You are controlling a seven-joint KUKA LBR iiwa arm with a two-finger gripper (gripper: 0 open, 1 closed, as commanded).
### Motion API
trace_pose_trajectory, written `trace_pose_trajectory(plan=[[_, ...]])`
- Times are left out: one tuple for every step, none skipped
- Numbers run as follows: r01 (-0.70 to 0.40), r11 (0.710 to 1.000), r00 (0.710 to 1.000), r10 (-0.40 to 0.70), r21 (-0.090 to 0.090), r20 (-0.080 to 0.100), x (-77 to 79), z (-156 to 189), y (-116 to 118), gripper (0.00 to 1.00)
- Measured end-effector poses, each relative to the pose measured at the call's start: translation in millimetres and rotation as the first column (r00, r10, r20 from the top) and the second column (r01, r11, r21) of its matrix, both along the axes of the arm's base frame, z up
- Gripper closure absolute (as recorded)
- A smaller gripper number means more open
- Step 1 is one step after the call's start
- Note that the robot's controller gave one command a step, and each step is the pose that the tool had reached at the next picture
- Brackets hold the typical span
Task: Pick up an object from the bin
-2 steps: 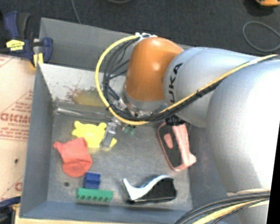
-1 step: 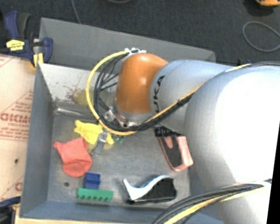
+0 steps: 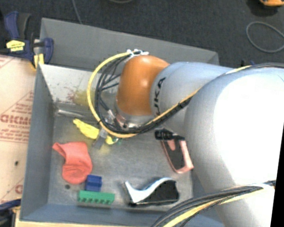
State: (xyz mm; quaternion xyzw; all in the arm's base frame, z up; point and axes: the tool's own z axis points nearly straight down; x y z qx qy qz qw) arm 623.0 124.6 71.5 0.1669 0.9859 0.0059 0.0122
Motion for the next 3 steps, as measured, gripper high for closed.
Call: trace_pose_trajectory(plan=[[0.008,1.000,1.000,-0.008,-0.001,0.000,-1.0,3.1,-0.9,1.00],[0.011,1.000,1.000,-0.011,-0.003,-0.011,-2.2,10.8,-1.6,1.00],[0.009,1.000,1.000,-0.009,-0.006,-0.023,-4.8,28.7,-2.5,1.00]])
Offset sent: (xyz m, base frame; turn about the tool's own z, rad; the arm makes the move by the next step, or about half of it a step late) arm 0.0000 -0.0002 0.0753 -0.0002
